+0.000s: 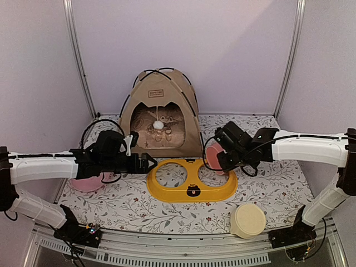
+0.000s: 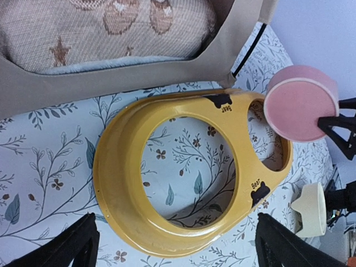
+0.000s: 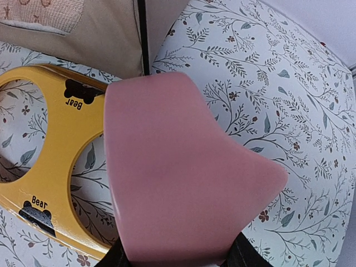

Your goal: Set up the pet tent

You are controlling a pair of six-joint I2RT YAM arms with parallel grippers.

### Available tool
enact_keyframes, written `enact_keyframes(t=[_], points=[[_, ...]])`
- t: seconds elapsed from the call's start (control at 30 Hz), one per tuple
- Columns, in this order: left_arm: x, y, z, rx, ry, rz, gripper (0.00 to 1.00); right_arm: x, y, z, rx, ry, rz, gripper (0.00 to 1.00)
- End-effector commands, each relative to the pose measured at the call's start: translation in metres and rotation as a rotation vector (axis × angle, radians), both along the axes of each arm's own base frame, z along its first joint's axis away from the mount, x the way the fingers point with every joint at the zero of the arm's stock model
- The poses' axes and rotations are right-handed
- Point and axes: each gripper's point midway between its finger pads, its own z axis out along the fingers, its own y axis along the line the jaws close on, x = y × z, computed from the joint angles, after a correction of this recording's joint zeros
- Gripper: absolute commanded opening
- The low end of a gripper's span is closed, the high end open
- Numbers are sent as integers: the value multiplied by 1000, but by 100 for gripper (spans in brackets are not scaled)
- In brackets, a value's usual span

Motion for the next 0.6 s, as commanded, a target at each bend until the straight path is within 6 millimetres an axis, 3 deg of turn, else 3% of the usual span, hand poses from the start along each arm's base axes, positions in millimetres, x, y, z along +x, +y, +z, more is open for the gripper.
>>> enact_keyframes(t=[0.0,0.17,0.37,0.57], points=[[-1,-15,-4,10,-5,-29,98,11,19,27,0,-110,9,7],[-4,-22,-12,27,8,-46,97,4,19,4,-116,-89,29,12],[-4,-26,-19,41,18,-53,93,3,29,1,-150,-87,45,17],[-5,-28,-22,48,23,-57,91,-6,45,3,-113,-68,94,37]])
